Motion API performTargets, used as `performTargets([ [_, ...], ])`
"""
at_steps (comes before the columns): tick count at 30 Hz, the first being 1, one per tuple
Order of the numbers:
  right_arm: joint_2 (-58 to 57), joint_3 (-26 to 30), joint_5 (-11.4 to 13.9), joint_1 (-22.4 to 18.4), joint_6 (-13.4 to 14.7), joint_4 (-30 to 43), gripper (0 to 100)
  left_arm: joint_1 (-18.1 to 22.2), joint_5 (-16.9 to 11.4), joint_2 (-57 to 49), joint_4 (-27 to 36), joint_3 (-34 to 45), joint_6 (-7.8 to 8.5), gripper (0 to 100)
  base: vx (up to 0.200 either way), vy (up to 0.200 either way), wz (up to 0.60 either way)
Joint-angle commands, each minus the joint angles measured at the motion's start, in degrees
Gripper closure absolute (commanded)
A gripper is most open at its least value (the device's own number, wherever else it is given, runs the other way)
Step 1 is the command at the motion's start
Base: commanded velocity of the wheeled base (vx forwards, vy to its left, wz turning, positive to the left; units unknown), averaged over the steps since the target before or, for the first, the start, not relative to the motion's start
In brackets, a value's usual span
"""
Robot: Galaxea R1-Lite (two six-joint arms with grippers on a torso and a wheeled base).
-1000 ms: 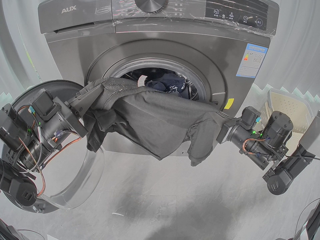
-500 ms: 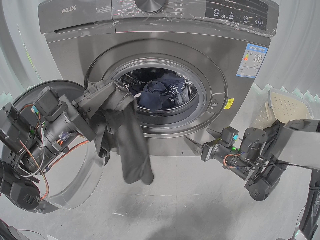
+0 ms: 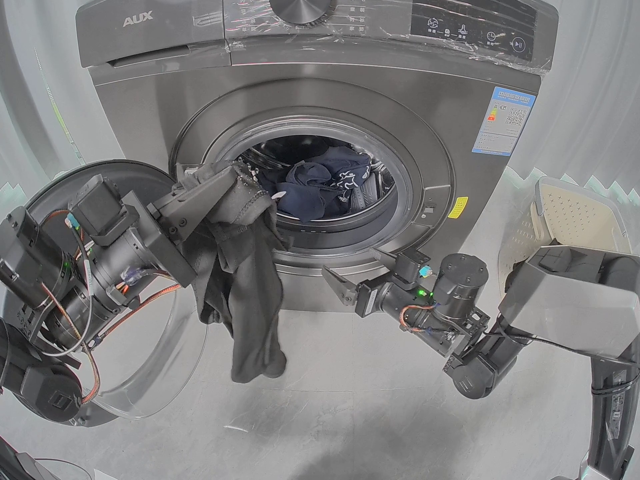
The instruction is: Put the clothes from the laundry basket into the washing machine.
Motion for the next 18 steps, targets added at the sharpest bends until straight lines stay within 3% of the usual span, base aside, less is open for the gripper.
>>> performTargets([
  [1,5.19,-7.83,-0.11,0.35,-0.07,1.50,0,0.06,-0.16,-0.27,-0.03,0.47,0.03,100,0.000,0.000,0.00],
  [10,4.84,-7.74,0.77,1.23,-0.34,0.97,0,0.06,-0.16,0.09,-0.03,0.39,0.12,100,0.000,0.000,0.00],
  [18,2.91,-4.05,2.61,5.89,-0.51,-1.13,0,0.50,-0.16,0.17,-0.03,0.39,0.12,100,0.000,0.000,0.00],
])
